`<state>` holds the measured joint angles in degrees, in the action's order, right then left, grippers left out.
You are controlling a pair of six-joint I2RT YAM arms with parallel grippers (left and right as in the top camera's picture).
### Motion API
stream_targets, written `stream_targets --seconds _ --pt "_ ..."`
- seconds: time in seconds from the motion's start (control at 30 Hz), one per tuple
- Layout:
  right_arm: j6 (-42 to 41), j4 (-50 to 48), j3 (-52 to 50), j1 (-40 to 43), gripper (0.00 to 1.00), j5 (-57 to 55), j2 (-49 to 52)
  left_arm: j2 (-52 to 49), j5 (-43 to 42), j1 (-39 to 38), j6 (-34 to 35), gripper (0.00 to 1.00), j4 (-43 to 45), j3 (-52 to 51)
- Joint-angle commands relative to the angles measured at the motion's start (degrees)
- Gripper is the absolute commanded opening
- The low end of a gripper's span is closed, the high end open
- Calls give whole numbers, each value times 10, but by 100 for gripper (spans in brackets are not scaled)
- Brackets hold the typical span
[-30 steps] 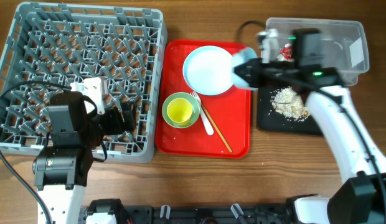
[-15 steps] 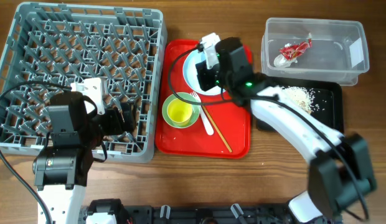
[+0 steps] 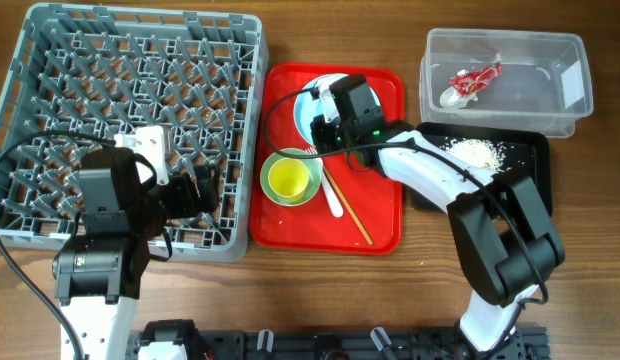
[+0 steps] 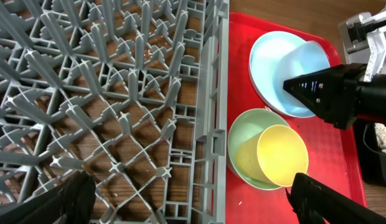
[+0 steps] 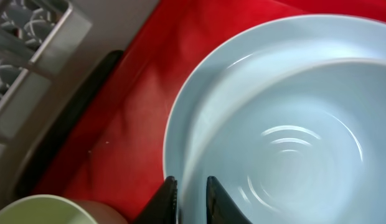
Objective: Sort waste into correct bins and load items into the dishwasher rack
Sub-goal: 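Place the empty blue bowl onto the white plate with right gripper, then grasp the yellow cup from the green bowl with right gripper and lift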
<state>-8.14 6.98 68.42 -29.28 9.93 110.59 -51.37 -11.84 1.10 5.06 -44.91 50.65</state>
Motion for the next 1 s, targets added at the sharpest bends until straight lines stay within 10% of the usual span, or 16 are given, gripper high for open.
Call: stream_targets --seconds 0.0,0.53,0.97 --pt "-10 14 14 0 37 50 3 -1 -1 -3 3 100 -2 11" --pt "-71 315 134 -9 45 82 -97 -1 -1 -3 3 100 -2 11" --pt "-146 339 115 -71 41 77 2 -1 -1 -3 3 100 -2 11"
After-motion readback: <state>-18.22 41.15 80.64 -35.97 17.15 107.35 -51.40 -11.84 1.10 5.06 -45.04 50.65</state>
